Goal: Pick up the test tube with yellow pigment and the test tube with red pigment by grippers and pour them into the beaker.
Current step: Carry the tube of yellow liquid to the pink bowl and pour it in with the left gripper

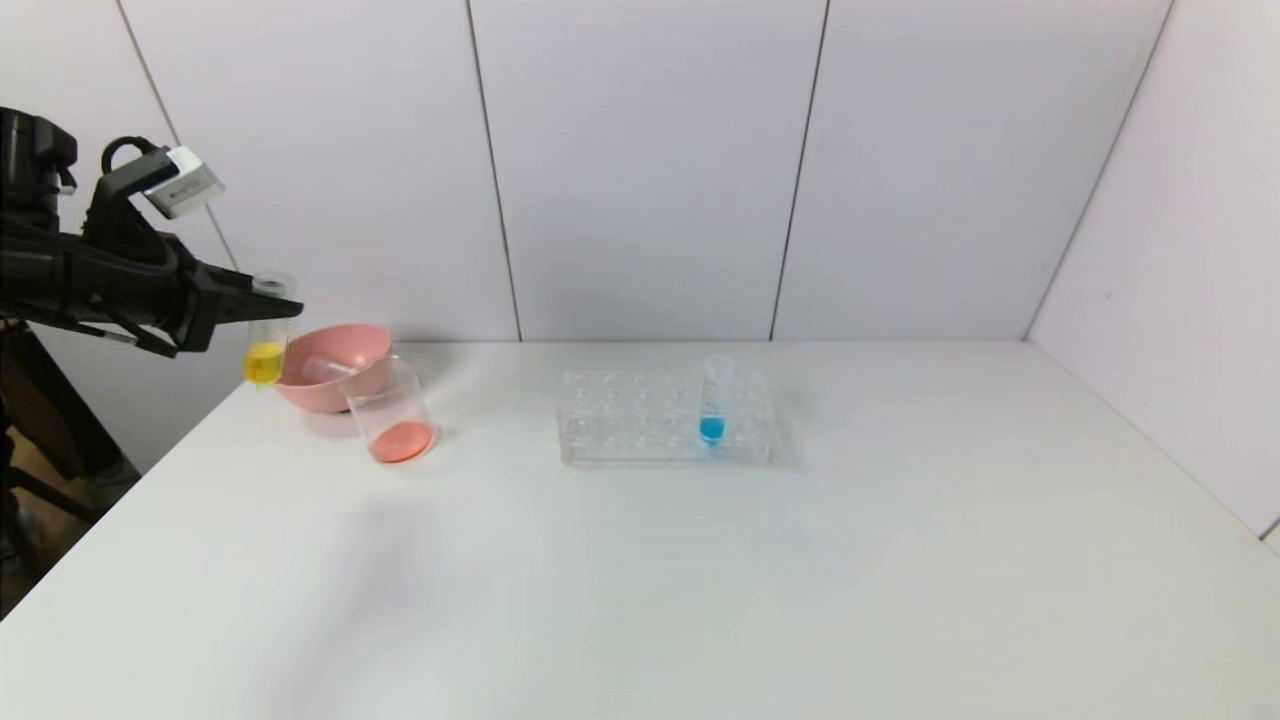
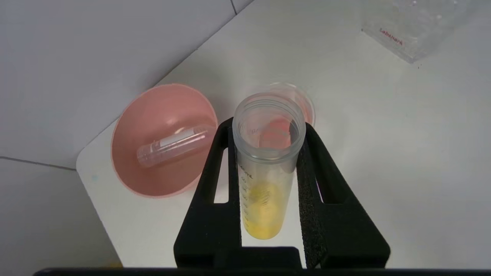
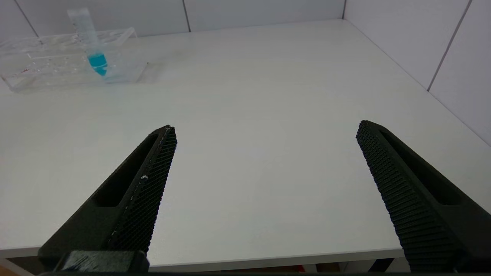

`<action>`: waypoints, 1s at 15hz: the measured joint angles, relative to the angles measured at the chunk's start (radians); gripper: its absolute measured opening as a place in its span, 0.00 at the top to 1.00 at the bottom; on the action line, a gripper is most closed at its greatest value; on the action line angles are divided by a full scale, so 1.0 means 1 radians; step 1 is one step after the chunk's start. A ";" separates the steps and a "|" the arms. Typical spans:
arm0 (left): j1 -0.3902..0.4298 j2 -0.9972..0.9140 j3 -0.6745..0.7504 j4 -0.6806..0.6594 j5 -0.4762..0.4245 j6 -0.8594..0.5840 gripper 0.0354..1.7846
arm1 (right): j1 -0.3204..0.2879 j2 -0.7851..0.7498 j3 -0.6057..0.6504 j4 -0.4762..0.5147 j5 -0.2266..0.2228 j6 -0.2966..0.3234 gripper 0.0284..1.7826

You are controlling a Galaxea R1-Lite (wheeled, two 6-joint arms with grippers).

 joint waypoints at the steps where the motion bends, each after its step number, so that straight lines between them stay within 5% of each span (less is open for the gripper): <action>1: 0.004 0.016 -0.065 0.084 0.006 0.035 0.77 | 0.000 0.000 0.000 0.000 0.000 0.000 0.04; 7: -0.006 0.159 -0.394 0.528 0.166 0.191 0.77 | 0.000 0.000 0.000 0.000 0.000 0.000 0.04; 15: -0.104 0.199 -0.410 0.539 0.349 0.235 0.77 | 0.000 0.000 0.000 0.000 0.000 0.000 0.04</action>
